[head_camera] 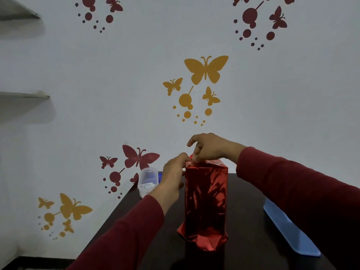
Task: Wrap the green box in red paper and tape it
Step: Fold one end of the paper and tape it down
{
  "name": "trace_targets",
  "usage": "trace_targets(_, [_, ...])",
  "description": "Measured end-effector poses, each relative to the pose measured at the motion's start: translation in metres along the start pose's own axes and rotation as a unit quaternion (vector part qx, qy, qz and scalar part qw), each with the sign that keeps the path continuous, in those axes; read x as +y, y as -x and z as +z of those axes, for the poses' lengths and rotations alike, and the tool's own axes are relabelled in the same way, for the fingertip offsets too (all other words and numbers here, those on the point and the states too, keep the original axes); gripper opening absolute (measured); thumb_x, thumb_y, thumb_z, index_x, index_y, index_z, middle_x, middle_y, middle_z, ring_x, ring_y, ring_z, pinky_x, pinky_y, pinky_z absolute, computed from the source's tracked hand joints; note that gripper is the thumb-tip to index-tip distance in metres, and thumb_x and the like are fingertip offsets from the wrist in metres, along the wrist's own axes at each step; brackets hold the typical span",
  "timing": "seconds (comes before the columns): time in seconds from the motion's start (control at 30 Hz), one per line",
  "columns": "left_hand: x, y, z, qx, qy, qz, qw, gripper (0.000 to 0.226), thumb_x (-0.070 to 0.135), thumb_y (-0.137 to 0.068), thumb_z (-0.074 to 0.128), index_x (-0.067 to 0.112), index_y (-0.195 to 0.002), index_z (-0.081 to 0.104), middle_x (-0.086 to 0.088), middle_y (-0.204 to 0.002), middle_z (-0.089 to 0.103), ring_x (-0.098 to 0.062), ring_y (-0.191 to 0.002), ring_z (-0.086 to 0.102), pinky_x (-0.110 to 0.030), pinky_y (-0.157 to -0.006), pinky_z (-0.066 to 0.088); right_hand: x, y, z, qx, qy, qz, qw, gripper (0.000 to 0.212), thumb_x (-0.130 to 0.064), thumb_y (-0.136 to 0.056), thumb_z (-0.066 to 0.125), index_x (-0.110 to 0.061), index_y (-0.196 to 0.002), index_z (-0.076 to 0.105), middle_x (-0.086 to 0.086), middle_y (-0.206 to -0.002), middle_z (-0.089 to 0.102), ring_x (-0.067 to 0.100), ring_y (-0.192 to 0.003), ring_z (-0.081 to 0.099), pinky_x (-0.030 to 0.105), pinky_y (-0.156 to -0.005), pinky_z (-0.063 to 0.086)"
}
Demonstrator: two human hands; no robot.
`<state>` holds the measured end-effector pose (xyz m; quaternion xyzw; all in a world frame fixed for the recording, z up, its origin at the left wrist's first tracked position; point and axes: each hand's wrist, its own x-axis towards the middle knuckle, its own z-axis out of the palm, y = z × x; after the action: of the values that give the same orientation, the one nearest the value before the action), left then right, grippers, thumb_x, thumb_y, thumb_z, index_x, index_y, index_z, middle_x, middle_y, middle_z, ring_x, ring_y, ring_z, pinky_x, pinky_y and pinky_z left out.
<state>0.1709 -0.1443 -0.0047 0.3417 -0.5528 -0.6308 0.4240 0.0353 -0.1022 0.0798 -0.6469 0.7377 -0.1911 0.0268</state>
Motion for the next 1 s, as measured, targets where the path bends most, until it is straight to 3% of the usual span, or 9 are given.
trace_targets(0.1, [-0.001, -0.006, 0.003, -0.004, -0.023, 0.007, 1.000, 0.031, 0.031, -0.076, 0.070, 0.013, -0.101, 0.075, -0.004, -0.095, 0.072, -0.026, -0.099, 0.066, -0.042, -0.085, 0.050, 0.005, -0.002, 0.007, 0.052, -0.014, 0.032, 0.998, 0.070, -0.020, -0.079, 0.087, -0.019, -0.141, 0.054, -0.008, -0.103, 0.070, 0.010, -0.098, 0.062, 0.018, -0.074, 0.046])
trace_targets(0.27, [-0.003, -0.010, 0.003, -0.012, -0.007, -0.003, 1.000, 0.041, 0.027, -0.055, 0.067, 0.016, -0.094, 0.074, -0.002, -0.093, 0.069, -0.024, -0.098, 0.065, -0.045, -0.092, 0.052, 0.006, 0.004, 0.013, 0.095, -0.088, 0.148, 0.980, 0.059, -0.008, -0.083, 0.079, -0.010, -0.139, 0.062, 0.010, -0.144, 0.059, 0.027, -0.130, 0.057, 0.037, -0.107, 0.051])
trace_targets(0.33, [-0.002, -0.012, 0.002, -0.015, 0.006, -0.014, 1.000, 0.032, 0.023, -0.055, 0.067, 0.016, -0.085, 0.073, -0.001, -0.086, 0.069, -0.023, -0.091, 0.065, -0.042, -0.087, 0.049, 0.006, 0.008, 0.021, 0.142, -0.101, 0.152, 0.973, 0.050, -0.006, -0.084, 0.074, -0.015, -0.132, 0.067, 0.007, -0.137, 0.062, 0.026, -0.124, 0.060, 0.038, -0.101, 0.053])
trace_targets(0.43, [0.001, -0.011, 0.000, -0.004, 0.029, -0.030, 0.999, 0.007, 0.009, -0.069, 0.068, 0.015, -0.069, 0.068, 0.003, -0.067, 0.065, -0.020, -0.072, 0.059, -0.035, -0.075, 0.042, 0.006, 0.016, 0.027, 0.235, -0.040, 0.114, 0.964, 0.037, -0.009, -0.082, 0.064, -0.027, -0.114, 0.067, -0.001, -0.114, 0.066, 0.021, -0.102, 0.065, 0.032, -0.075, 0.050])
trace_targets(0.57, [-0.002, -0.015, -0.006, -0.003, -0.018, -0.018, 1.000, 0.008, 0.017, -0.078, 0.074, 0.015, -0.086, 0.073, 0.002, -0.075, 0.067, -0.018, -0.074, 0.061, -0.031, -0.068, 0.037, 0.000, 0.026, 0.026, 0.166, -0.061, 0.101, 0.979, 0.016, -0.016, -0.082, 0.069, -0.031, -0.084, 0.074, -0.008, -0.092, 0.072, 0.012, -0.085, 0.068, 0.030, -0.074, 0.060])
trace_targets(0.67, [-0.005, -0.017, -0.009, 0.022, -0.052, 0.008, 0.998, 0.022, 0.027, -0.084, 0.074, 0.012, -0.099, 0.074, -0.004, -0.083, 0.076, -0.019, -0.077, 0.066, -0.027, -0.059, 0.036, -0.005, 0.035, 0.028, 0.104, -0.017, 0.084, 0.991, 0.018, -0.020, -0.092, 0.063, -0.028, -0.098, 0.079, -0.007, -0.099, 0.074, 0.012, -0.087, 0.069, 0.031, -0.080, 0.061])
trace_targets(0.73, [-0.005, -0.014, -0.009, 0.035, -0.062, 0.015, 0.997, 0.019, 0.028, -0.091, 0.066, 0.011, -0.099, 0.070, -0.005, -0.080, 0.074, -0.019, -0.067, 0.067, -0.024, -0.051, 0.033, -0.007, 0.040, 0.026, 0.094, 0.023, 0.083, 0.992, 0.024, -0.023, -0.094, 0.057, -0.025, -0.108, 0.077, -0.003, -0.108, 0.073, 0.017, -0.094, 0.069, 0.034, -0.085, 0.060])
trace_targets(0.87, [0.007, 0.003, -0.004, -0.019, -0.092, 0.009, 0.996, 0.019, 0.021, -0.096, 0.057, 0.008, -0.101, 0.070, -0.004, -0.073, 0.073, -0.017, -0.052, 0.066, -0.020, -0.044, 0.038, -0.003, 0.048, 0.033, 0.064, 0.051, 0.076, 0.994, 0.029, -0.048, -0.086, 0.065, -0.022, -0.098, 0.065, 0.002, -0.108, 0.065, 0.016, -0.091, 0.061, 0.032, -0.081, 0.055])
trace_targets(1.0, [0.019, 0.005, -0.010, 0.014, -0.150, 0.084, 0.985, 0.018, 0.021, -0.092, 0.061, 0.011, -0.087, 0.074, -0.001, -0.077, 0.074, -0.016, -0.062, 0.064, -0.021, -0.049, 0.039, 0.019, 0.058, 0.059, 0.159, -0.015, 0.050, 0.986, 0.054, -0.058, -0.080, 0.074, -0.026, -0.121, 0.064, -0.006, -0.117, 0.053, 0.012, -0.102, 0.057, 0.029, -0.085, 0.050])
